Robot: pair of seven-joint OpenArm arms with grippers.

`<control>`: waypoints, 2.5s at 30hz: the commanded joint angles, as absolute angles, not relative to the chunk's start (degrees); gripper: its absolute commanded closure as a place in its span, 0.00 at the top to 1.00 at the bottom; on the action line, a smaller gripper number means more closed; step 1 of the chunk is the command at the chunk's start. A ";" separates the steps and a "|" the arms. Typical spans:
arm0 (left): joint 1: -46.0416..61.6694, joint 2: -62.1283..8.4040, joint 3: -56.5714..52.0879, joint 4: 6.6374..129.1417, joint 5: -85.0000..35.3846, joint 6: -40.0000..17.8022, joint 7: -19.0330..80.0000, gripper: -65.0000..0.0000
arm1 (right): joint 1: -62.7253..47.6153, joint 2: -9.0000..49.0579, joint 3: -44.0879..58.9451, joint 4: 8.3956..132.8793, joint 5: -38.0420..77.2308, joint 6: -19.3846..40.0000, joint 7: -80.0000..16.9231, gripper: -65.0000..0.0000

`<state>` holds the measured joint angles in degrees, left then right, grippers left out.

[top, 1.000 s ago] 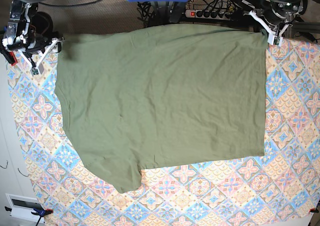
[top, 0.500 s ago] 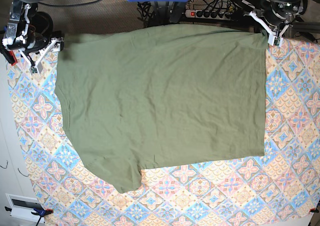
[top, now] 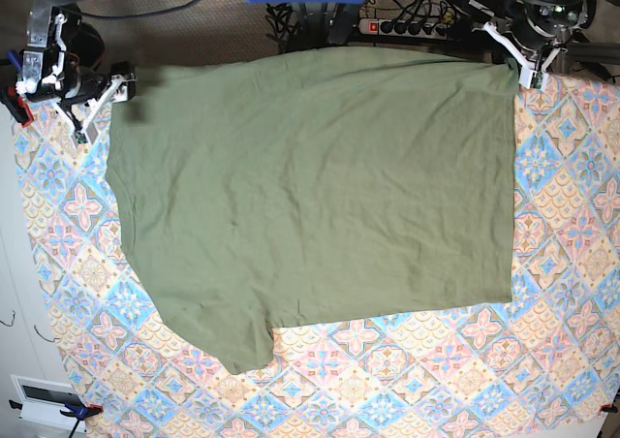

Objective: Layout the t-shirt on the table in an organized manner, then fold the t-shirt properly
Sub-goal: 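Hold the shirt edge with both grippers, adjusting the left gripper's grip, then fold the held shirt edge over onto the shirt with both grippers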

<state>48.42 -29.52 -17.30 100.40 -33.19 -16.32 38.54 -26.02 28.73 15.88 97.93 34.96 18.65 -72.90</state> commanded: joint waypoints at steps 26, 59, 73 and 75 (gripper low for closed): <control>49.19 -30.20 -17.98 104.66 -33.63 -16.31 37.49 0.00 | -26.33 29.23 18.24 97.80 39.43 35.91 -70.20 0.00; 40.92 -27.47 -27.74 111.69 -45.49 -16.31 37.93 0.00 | -18.68 29.41 29.93 100.88 48.31 35.91 -70.64 0.00; 30.90 -25.89 -27.91 102.73 -45.23 -16.22 42.24 0.00 | -9.54 29.41 28.53 90.77 48.22 35.91 -73.36 0.00; 28.79 -25.27 -27.65 100.62 -45.23 -16.22 43.38 0.00 | -7.43 29.41 26.15 89.19 48.22 35.91 -73.19 0.00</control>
